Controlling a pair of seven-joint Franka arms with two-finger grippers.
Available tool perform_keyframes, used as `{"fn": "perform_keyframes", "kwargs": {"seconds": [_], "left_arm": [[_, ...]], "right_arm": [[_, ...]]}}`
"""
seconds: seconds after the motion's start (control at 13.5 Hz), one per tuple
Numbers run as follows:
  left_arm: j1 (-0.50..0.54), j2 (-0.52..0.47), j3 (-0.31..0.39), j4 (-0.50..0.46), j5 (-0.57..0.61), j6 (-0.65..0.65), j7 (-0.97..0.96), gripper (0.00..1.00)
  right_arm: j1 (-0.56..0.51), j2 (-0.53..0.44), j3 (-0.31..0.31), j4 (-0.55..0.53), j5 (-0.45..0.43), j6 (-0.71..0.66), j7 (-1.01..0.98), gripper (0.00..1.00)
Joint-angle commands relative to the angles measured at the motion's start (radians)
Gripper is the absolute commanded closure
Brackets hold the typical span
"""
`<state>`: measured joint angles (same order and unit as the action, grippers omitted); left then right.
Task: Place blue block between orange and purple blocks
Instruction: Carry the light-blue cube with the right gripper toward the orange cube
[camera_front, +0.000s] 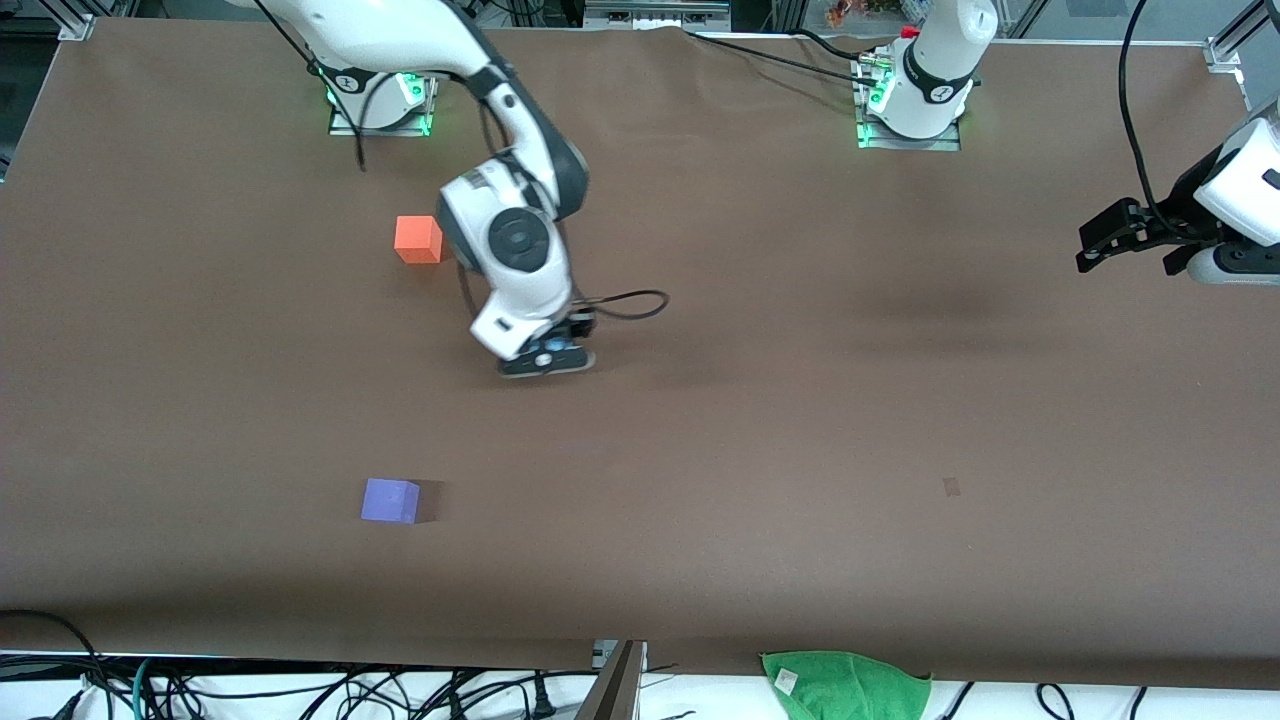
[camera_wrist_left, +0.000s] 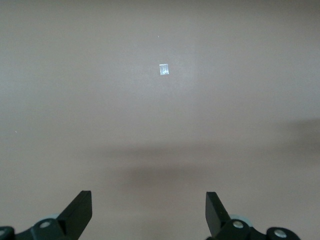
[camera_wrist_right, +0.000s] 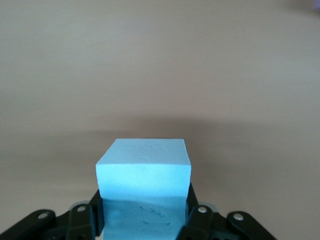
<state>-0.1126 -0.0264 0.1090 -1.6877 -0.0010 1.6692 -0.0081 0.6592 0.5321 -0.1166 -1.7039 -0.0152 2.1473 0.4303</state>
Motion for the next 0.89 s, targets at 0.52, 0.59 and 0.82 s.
{"fn": "perform_keyframes", "kwargs": {"seconds": [0.52, 0.59, 0.82], "left_arm": [[0.004, 0.014, -0.003, 0.028, 0.021, -0.017, 0.013, 0.00], [0.004, 0.014, -0.003, 0.028, 0.021, -0.017, 0.013, 0.00], [0.004, 0.014, -0.003, 0.028, 0.021, -0.017, 0.013, 0.00]], "right_arm": [[-0.138, -0.107, -0.169, -0.252, 0.144, 0.083, -0.291, 0.59], [-0.138, -0.107, -0.173, -0.281, 0.144, 0.115, -0.291, 0.59], [-0.138, -0.112, -0.173, -0.353, 0.144, 0.218, -0.291, 0.59]]}}
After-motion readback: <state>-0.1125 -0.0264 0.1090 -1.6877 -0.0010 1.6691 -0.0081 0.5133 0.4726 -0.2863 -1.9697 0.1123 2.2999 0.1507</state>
